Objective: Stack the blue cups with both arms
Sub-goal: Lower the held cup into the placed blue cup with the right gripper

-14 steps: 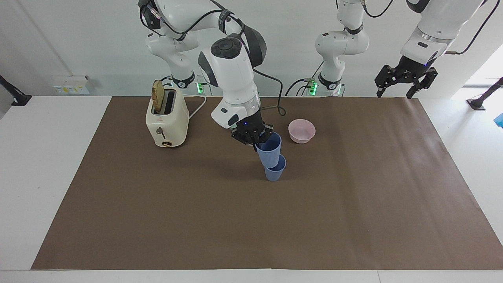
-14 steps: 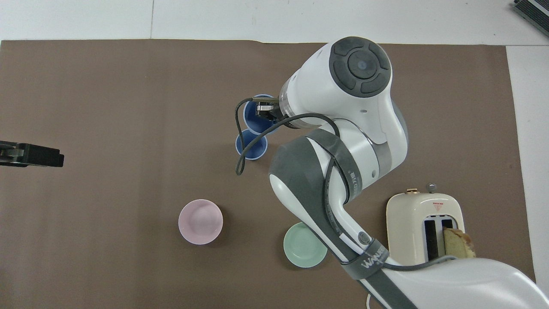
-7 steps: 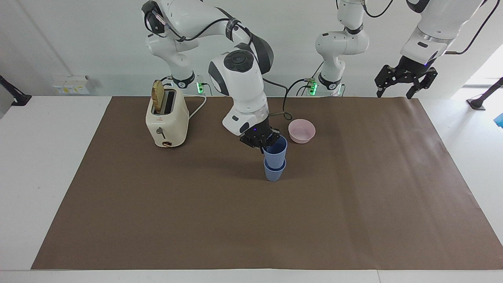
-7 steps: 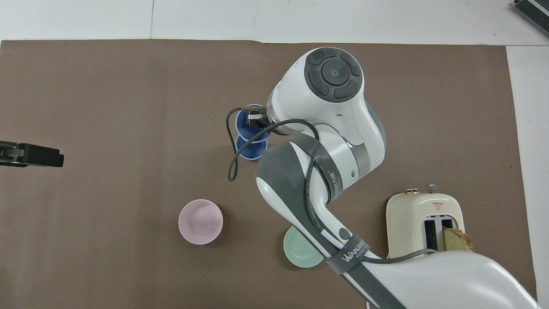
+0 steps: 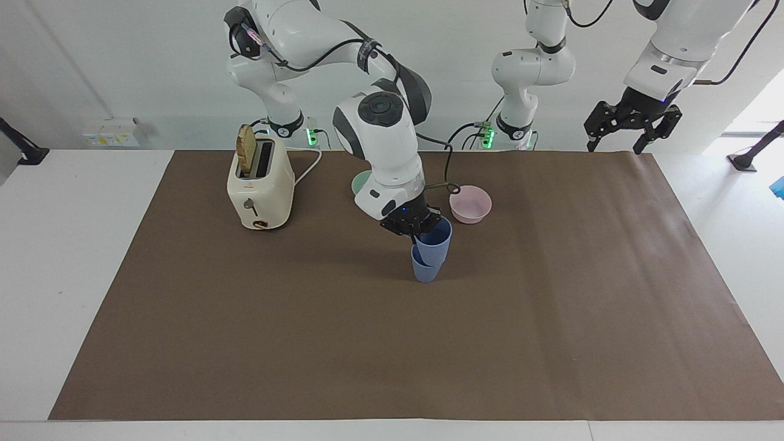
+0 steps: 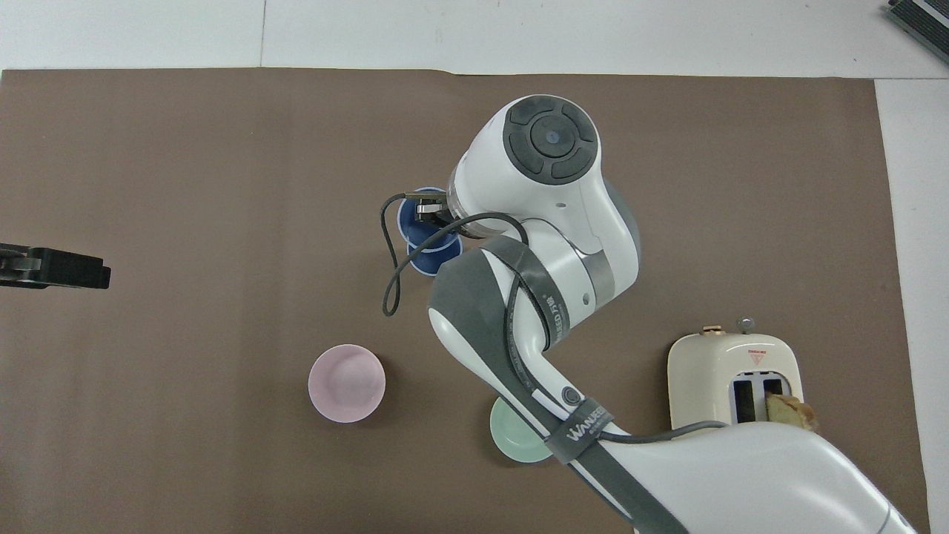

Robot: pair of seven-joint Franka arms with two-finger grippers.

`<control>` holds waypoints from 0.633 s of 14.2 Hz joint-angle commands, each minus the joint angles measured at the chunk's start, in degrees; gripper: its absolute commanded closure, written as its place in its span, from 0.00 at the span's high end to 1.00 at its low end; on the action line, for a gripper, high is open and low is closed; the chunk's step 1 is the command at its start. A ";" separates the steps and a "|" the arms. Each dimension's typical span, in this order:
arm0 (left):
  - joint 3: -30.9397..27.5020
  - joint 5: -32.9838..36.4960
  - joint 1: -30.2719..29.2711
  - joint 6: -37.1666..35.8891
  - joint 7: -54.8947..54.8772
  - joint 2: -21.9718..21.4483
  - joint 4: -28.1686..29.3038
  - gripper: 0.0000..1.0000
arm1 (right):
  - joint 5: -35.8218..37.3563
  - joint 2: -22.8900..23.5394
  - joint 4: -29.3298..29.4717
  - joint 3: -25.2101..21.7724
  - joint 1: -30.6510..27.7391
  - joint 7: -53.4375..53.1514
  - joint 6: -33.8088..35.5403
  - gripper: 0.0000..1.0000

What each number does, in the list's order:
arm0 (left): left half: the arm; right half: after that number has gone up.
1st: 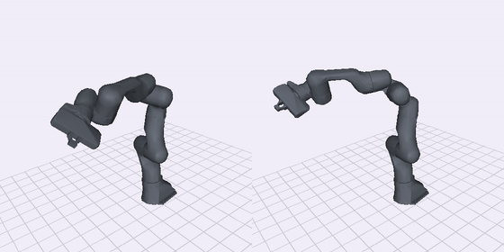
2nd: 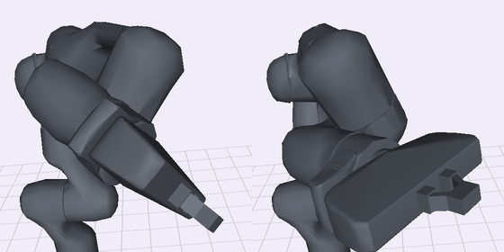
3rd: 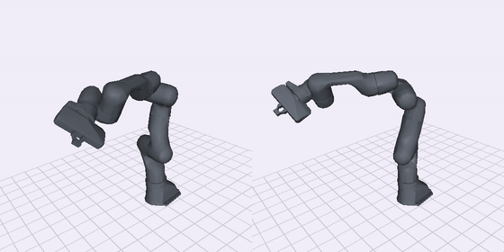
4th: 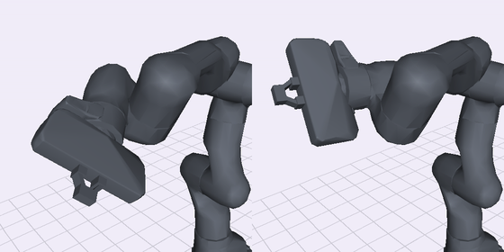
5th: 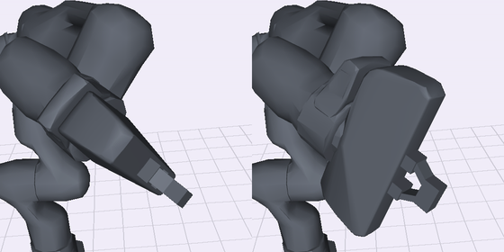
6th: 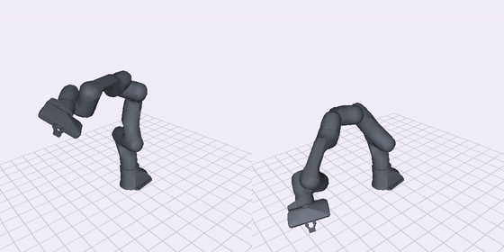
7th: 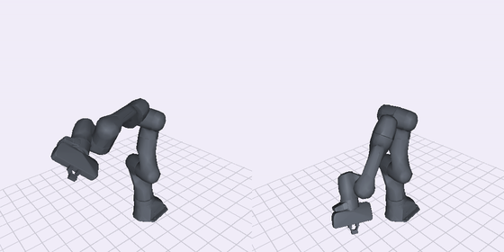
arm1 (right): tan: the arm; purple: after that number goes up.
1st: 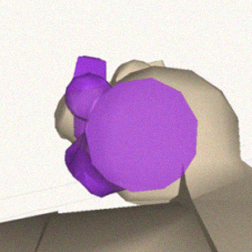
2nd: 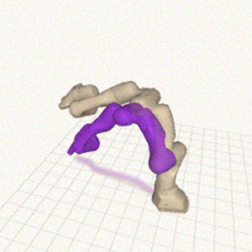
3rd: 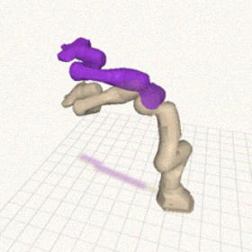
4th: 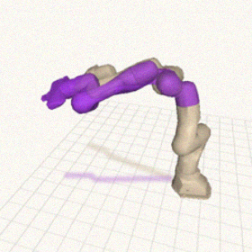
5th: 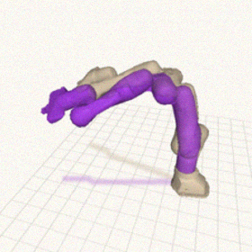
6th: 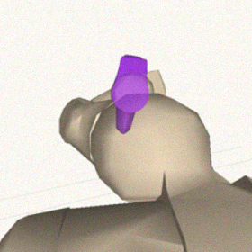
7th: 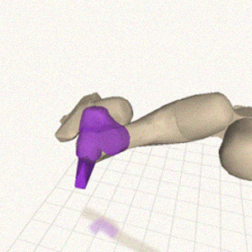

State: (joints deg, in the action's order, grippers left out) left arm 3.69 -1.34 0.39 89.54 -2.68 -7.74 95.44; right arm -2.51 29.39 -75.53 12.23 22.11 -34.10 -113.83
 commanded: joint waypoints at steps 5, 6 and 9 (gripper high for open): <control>0.26 0.02 -0.56 -1.21 0.22 0.10 -0.87 1.00 | 0.76 0.41 -0.41 0.34 -0.05 -0.53 -0.42 0.00; 0.35 0.11 -0.56 -1.21 0.22 0.10 -0.87 1.00 | 0.76 0.41 -0.41 0.34 -0.05 -0.53 -0.25 0.00; 0.26 0.02 -0.56 -1.21 0.22 0.10 -0.87 1.00 | 1.89 0.23 -0.41 0.25 0.13 -0.53 2.02 0.00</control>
State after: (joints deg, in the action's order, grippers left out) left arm 3.69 -1.34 0.39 89.53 -2.68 -7.74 95.44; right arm -2.14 29.98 -75.55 12.19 22.36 -34.10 -113.36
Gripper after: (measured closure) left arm 0.000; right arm 0.965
